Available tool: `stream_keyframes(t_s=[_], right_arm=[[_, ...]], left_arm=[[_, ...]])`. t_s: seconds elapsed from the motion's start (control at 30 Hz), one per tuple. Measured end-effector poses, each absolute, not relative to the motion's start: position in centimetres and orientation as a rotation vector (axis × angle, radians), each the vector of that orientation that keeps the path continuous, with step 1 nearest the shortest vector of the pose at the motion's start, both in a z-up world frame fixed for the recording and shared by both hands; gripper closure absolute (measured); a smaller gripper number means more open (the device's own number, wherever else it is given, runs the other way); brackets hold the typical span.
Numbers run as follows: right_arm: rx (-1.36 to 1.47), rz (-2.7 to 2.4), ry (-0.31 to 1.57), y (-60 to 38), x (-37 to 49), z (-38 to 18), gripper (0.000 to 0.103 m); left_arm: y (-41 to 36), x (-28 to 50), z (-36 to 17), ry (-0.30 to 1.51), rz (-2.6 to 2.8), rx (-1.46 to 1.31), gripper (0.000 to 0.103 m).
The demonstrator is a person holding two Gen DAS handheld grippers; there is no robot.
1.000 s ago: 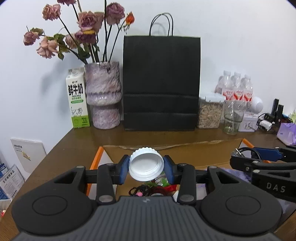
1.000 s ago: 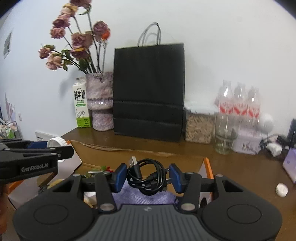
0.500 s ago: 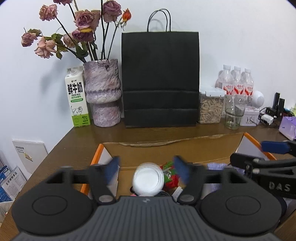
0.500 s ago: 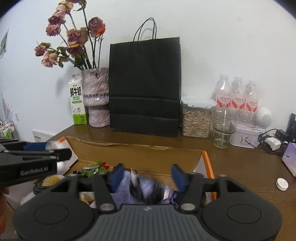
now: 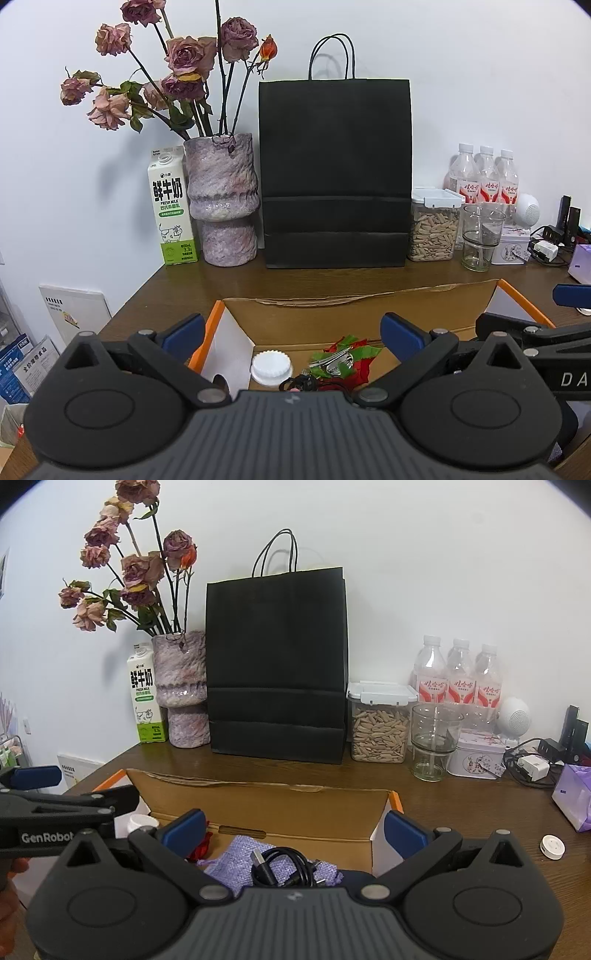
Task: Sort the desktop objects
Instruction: 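Open both grippers to drop the cap and USB cable into the box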
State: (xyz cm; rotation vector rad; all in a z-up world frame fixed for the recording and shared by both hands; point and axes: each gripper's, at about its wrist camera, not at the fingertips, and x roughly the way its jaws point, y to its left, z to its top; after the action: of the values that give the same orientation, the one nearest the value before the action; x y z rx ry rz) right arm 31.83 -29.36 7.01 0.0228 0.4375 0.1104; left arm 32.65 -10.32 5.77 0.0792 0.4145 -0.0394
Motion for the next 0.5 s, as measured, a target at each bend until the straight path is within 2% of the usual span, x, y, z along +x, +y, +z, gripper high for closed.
stream_keyframes(t_s=[0.5], right_arm=[[0.046, 0.109, 0.444, -29.42, 31.64, 7.24, 0.000]], left_arm=[[-10.36, 32.38, 6.03, 0.416, -0.051, 0.065, 0.000]])
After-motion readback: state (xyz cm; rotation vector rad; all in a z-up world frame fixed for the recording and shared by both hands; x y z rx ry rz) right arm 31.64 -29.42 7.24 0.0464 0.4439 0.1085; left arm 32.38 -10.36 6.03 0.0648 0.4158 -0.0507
